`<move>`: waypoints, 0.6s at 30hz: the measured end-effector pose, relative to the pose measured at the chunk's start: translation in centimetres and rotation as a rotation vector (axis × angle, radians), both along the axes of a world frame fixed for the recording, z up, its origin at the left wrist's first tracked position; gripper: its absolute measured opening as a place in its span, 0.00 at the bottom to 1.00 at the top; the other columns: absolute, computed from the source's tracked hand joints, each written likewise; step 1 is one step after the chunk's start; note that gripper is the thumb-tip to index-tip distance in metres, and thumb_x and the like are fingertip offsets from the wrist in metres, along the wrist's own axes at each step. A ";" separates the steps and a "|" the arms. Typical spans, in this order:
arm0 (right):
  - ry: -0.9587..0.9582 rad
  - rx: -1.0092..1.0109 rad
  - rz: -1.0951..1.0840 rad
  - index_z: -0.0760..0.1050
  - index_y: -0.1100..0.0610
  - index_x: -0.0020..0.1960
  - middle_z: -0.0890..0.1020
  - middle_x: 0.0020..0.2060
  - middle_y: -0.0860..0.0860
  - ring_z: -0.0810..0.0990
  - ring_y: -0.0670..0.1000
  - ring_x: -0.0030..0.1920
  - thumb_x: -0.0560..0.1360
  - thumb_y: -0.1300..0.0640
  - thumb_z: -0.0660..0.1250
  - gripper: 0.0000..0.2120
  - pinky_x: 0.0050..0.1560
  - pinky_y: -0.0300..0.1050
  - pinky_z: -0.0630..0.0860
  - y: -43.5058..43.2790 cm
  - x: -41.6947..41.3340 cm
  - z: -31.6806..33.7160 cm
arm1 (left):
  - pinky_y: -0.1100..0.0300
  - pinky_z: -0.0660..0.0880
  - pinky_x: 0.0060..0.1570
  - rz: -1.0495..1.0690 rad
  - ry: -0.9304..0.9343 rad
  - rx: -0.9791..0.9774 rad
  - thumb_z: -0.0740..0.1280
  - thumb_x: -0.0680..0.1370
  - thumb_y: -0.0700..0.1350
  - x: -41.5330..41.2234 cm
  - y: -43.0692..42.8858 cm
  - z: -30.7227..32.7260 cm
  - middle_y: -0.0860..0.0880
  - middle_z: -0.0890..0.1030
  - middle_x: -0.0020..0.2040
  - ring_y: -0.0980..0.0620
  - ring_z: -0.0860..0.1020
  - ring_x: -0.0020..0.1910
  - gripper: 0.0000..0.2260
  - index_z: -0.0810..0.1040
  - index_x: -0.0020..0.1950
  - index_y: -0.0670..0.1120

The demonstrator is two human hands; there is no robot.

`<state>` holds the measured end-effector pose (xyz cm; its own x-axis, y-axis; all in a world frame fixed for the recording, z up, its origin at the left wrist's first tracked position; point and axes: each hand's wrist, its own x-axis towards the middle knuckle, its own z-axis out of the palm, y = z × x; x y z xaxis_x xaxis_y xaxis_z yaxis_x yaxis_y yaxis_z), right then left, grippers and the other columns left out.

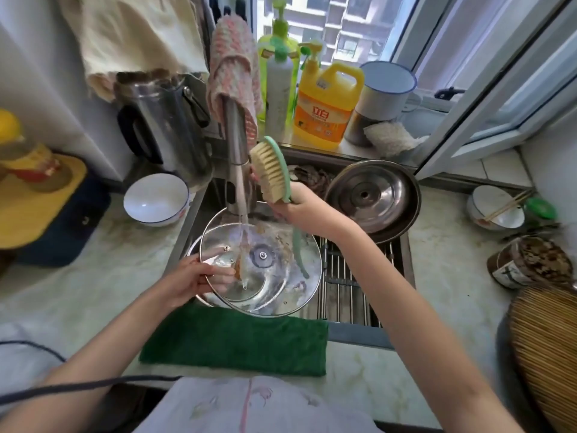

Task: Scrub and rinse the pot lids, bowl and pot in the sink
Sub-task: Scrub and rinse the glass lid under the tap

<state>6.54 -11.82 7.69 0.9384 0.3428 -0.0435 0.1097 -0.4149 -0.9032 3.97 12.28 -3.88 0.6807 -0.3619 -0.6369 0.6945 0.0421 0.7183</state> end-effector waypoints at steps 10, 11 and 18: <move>0.261 -0.569 -0.219 0.68 0.52 0.68 0.79 0.57 0.49 0.78 0.49 0.51 0.72 0.34 0.64 0.32 0.48 0.46 0.74 -4.0 -2.9 -3.3 | 0.59 0.80 0.31 0.137 -0.063 -0.018 0.56 0.77 0.27 -3.5 0.4 1.5 0.44 0.85 0.39 0.52 0.83 0.31 0.24 0.65 0.70 0.47; 0.250 -0.685 -0.176 0.67 0.52 0.69 0.79 0.57 0.50 0.79 0.51 0.51 0.76 0.35 0.59 0.29 0.47 0.46 0.74 -3.3 -3.3 -4.0 | 0.59 0.80 0.31 0.136 -0.068 -0.024 0.56 0.77 0.28 -3.7 0.4 1.6 0.44 0.85 0.40 0.51 0.83 0.33 0.25 0.65 0.71 0.47; -0.048 -0.885 0.151 0.49 0.44 0.78 0.70 0.53 0.56 0.73 0.55 0.44 0.78 0.63 0.57 0.34 0.38 0.47 0.66 3.7 -3.6 -9.6 | 0.55 0.81 0.33 0.133 -0.021 -0.087 0.57 0.77 0.27 -4.6 0.2 1.6 0.38 0.84 0.45 0.44 0.84 0.39 0.27 0.66 0.71 0.50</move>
<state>2.93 -8.15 -1.89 0.8937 0.3223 -0.3120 0.2489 -0.9349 -0.2528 -0.63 12.50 -2.30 0.7388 -0.3211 -0.5925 0.6638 0.1953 0.7219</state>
